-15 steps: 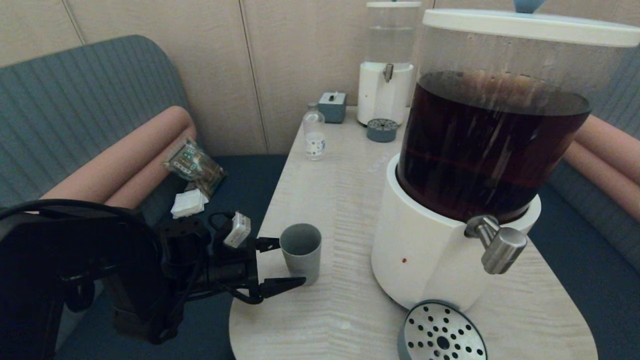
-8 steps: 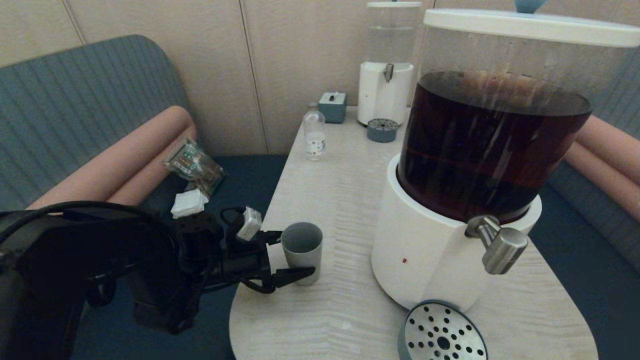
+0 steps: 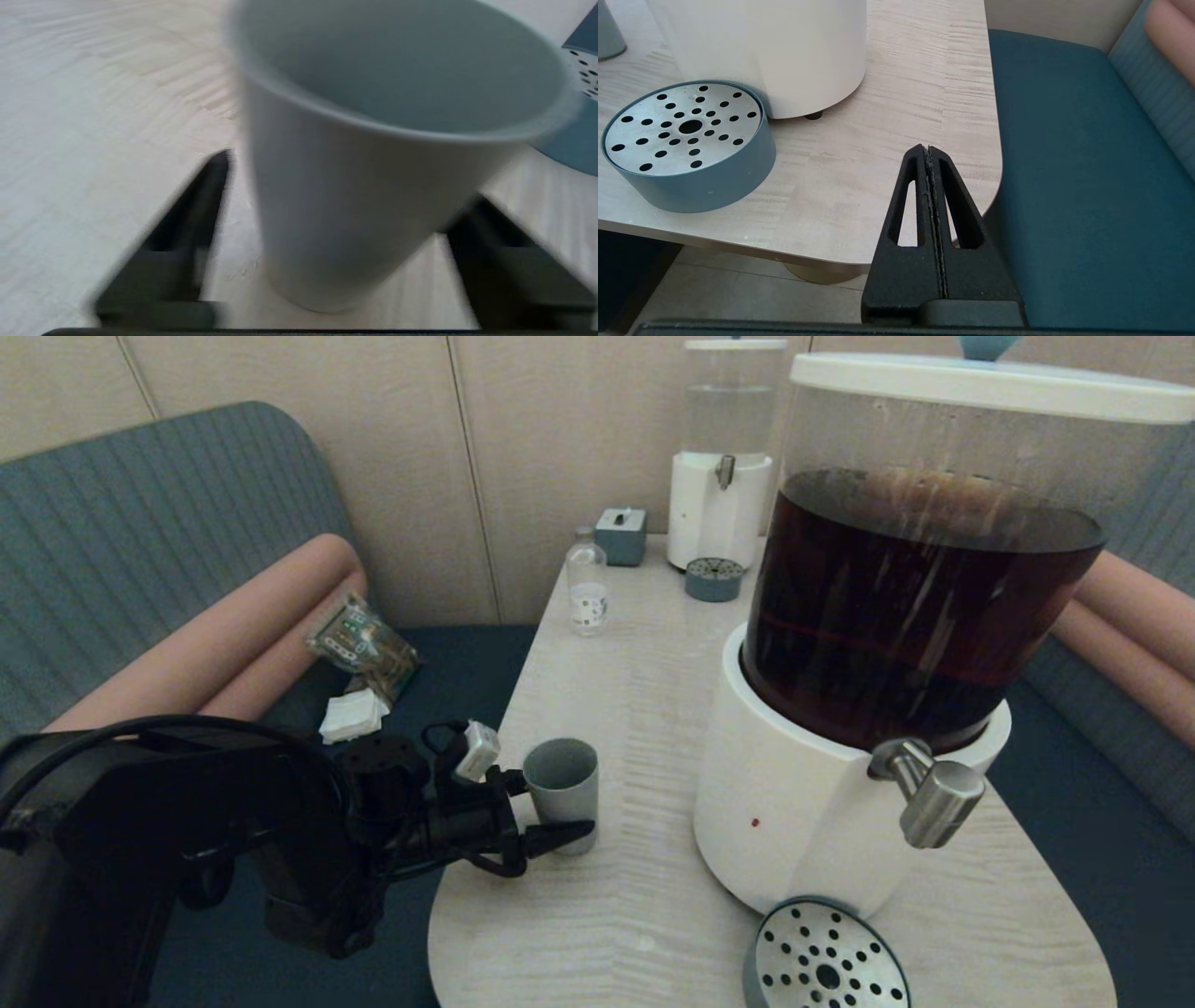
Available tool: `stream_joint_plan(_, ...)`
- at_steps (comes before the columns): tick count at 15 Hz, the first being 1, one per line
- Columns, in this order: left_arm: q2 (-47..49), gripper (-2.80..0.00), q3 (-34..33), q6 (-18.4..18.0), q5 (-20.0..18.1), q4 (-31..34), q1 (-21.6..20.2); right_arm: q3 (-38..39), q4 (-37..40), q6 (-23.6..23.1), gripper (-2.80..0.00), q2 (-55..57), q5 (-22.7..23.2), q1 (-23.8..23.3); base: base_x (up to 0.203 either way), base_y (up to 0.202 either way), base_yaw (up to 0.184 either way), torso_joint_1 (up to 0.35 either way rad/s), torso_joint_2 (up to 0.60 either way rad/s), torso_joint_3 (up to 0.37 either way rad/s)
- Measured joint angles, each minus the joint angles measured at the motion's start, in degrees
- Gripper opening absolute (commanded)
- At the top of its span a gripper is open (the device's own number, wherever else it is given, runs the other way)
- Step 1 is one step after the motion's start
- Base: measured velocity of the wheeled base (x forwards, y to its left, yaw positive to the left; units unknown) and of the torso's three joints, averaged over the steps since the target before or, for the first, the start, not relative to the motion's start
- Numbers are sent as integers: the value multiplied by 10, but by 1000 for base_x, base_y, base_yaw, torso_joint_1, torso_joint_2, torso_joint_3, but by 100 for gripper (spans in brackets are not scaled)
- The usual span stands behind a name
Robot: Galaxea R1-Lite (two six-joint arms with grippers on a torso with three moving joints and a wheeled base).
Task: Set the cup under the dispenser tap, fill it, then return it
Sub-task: Pick up the cup, then place it under the water dispenser
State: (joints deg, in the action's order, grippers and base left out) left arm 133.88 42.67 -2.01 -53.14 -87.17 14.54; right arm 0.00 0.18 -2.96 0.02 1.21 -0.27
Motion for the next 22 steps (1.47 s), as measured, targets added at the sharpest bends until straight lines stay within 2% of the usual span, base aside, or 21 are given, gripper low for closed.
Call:
stream_joint_plan(4, -12, -280, -18, 7, 1, 0, 0, 0, 0, 0, -280, 0, 0, 0, 0, 0, 0, 0, 0, 0)
stream_joint_plan(8, -75, -280, -91, 7, 2, 0, 15, 0, 0, 0, -280, 0, 0, 0, 0, 0, 0, 0, 0, 0)
stream_joint_plan(10, -127, -280, -139, 11, 9, 0, 48, 0, 0, 0, -280, 0, 0, 0, 0, 0, 0, 0, 0, 0)
stream_joint_plan(11, -155, -280, -160, 15, 21, 0, 78, 0, 0, 0, -280, 0, 0, 0, 0, 0, 0, 0, 0, 0)
stream_joint_plan(14, -216, -280, -189, 32, 62, 0, 164, 0, 0, 0, -280, 0, 0, 0, 0, 0, 0, 0, 0, 0)
stream_joint_plan(16, -232, -280, -195, 40, 104, 0, 211, 0, 0, 0, -280, 0, 0, 0, 0, 0, 0, 0, 0, 0)
stream_joint_plan(19, -223, -280, -175, 48, 132, 0, 251, 0, 0, 0, -280, 0, 0, 0, 0, 0, 0, 0, 0, 0)
stream_joint_plan(22, -191, -280, -136, 50, 140, 0, 270, 0, 0, 0, -280, 0, 0, 0, 0, 0, 0, 0, 0, 0)
